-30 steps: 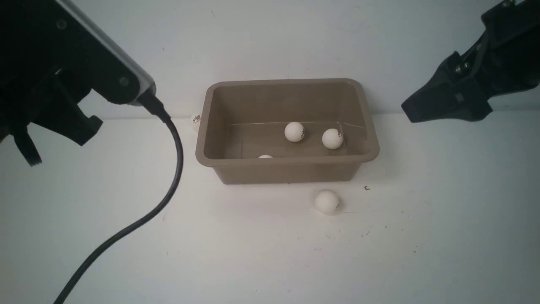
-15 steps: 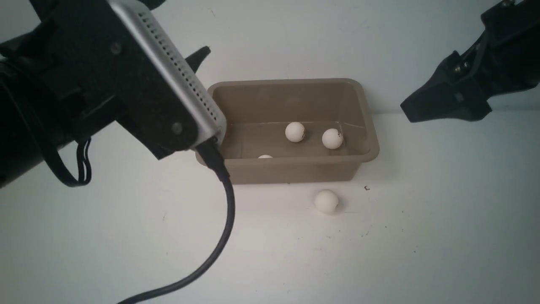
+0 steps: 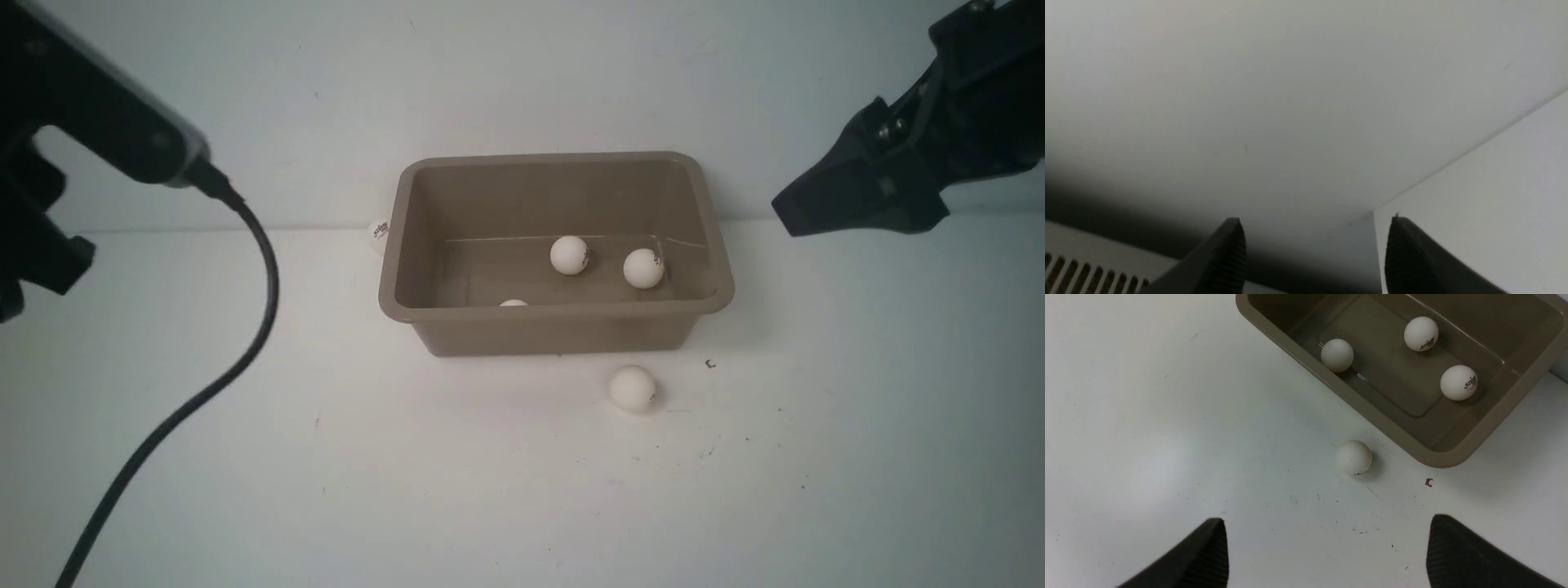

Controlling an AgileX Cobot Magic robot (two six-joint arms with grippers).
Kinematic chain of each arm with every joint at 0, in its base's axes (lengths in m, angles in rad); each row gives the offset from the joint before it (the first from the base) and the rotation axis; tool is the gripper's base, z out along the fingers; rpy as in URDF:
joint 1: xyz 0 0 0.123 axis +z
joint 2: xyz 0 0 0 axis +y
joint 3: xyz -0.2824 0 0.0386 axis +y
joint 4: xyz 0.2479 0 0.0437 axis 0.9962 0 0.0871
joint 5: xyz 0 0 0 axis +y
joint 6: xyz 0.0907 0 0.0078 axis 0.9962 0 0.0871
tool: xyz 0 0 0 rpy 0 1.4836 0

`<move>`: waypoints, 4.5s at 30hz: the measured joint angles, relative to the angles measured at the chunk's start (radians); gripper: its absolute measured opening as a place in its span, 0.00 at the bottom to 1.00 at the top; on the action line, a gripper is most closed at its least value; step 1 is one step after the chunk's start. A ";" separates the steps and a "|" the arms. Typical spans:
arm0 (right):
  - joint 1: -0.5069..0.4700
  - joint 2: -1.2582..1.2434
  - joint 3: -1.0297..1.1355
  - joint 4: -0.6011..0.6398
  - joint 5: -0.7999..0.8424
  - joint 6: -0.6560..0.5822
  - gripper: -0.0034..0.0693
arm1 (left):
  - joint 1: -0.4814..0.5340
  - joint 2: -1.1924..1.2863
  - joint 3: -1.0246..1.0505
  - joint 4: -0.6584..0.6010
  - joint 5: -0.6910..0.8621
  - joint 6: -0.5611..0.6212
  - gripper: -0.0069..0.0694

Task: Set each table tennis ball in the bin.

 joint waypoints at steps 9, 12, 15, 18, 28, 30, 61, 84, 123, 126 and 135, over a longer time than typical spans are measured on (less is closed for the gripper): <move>0.000 0.000 0.000 0.011 0.000 0.000 0.86 | 0.000 0.000 0.000 0.000 0.225 -0.007 0.63; 0.000 0.000 0.000 0.011 0.000 0.000 0.86 | 0.000 0.000 0.000 0.001 0.471 -0.007 0.63; 0.000 0.000 0.000 0.011 0.000 0.000 0.86 | 0.000 0.000 0.000 0.016 0.762 -0.008 0.63; 0.000 0.000 0.000 0.011 0.000 0.000 0.86 | 0.000 0.000 0.000 0.034 0.994 -0.026 0.63; 0.000 0.000 0.000 0.011 0.000 0.000 0.86 | 0.000 0.000 0.000 0.076 1.382 -0.489 0.63; 0.000 0.000 0.000 0.011 0.000 0.000 0.86 | 0.000 0.000 0.002 0.076 1.386 -0.599 0.63; 0.000 0.000 0.000 0.026 0.000 0.000 0.86 | 0.000 -0.065 0.162 0.103 1.787 -1.276 0.63; 0.000 0.000 0.000 0.056 0.000 0.000 0.86 | 0.057 -0.076 0.160 1.632 1.738 -2.308 0.63; 0.000 0.106 0.454 0.280 -0.402 -0.087 0.86 | 0.507 0.017 0.160 2.198 1.228 -2.791 0.63; 0.000 0.134 0.454 0.282 -0.438 -0.099 0.86 | 0.507 0.017 0.160 2.198 1.229 -2.791 0.63; 0.031 0.268 0.454 0.287 -0.511 -0.130 0.86 | 0.508 0.017 0.160 2.198 1.226 -2.791 0.63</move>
